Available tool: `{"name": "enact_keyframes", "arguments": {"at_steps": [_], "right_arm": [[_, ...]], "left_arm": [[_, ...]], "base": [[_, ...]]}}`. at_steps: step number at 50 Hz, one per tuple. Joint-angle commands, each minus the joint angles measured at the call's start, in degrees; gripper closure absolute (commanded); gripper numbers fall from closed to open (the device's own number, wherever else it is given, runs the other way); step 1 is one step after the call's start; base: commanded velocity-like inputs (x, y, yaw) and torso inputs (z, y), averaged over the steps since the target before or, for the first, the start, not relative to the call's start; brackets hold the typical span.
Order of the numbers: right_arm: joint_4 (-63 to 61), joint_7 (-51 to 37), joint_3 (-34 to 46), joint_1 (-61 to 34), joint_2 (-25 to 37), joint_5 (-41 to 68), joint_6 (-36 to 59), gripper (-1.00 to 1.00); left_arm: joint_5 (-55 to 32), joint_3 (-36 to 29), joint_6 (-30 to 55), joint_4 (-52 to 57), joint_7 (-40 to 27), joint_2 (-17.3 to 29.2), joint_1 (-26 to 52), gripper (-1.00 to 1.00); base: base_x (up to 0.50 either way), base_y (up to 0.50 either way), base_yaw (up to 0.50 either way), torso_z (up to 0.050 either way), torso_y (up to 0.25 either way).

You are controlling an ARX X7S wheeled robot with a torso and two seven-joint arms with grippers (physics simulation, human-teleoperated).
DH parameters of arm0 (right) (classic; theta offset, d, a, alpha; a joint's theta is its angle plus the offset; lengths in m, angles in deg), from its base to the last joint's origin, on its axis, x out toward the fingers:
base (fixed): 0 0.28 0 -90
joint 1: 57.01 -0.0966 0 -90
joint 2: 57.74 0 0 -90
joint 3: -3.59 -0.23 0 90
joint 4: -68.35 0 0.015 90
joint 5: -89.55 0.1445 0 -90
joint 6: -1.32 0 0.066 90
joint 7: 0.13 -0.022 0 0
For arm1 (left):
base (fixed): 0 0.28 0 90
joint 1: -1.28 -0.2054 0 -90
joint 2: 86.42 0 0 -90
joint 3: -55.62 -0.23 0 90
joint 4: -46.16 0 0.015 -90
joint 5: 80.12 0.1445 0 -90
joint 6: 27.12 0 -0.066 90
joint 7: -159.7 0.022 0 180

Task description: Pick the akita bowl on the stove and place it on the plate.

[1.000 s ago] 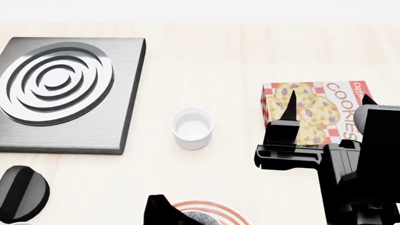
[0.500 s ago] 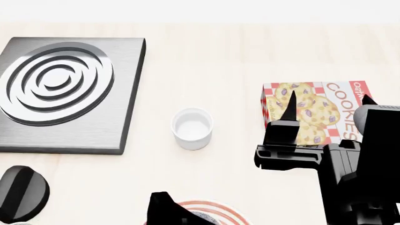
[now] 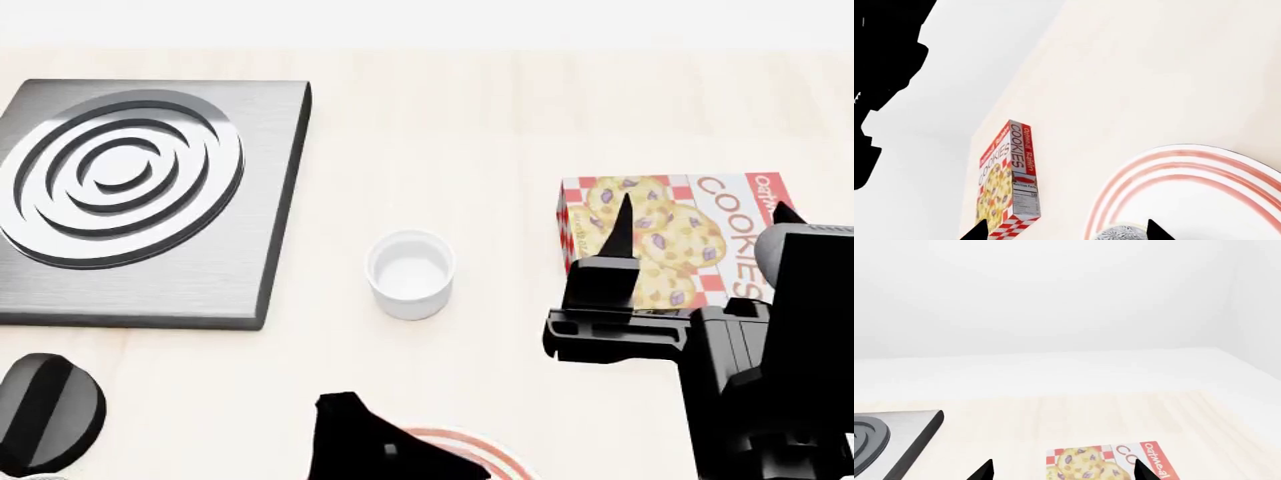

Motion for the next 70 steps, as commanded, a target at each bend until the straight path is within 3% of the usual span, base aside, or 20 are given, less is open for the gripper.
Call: {"name": "enact_keyframes", "arguments": {"at_steps": [1,27,70], "right_arm": [[0.1,-0.2,0.1,0.0,0.2,0.3,-0.2,-1.0],[0.2,-0.7,0.4,0.1,0.6,0.8,-0.7,-1.0],[0.5,-1.6,0.9,0.2,1.3,1.7,-1.5,-1.0]], "left_arm": [[-1.3,1.2,0.2,0.4,-0.8,-0.1,-0.6,-1.0],[-10.2,12.1,-0.2,-0.7,-6.1,-1.3,-0.6,-1.0],[-34.3,35.0,1.4,1.2,-16.8,-2.0,-3.9,-1.0]], "base": [[0.0,0.0,0.0,0.0,0.0],[0.0,0.0,0.0,0.0,0.0],[0.0,0.0,0.0,0.0,0.0]]}}
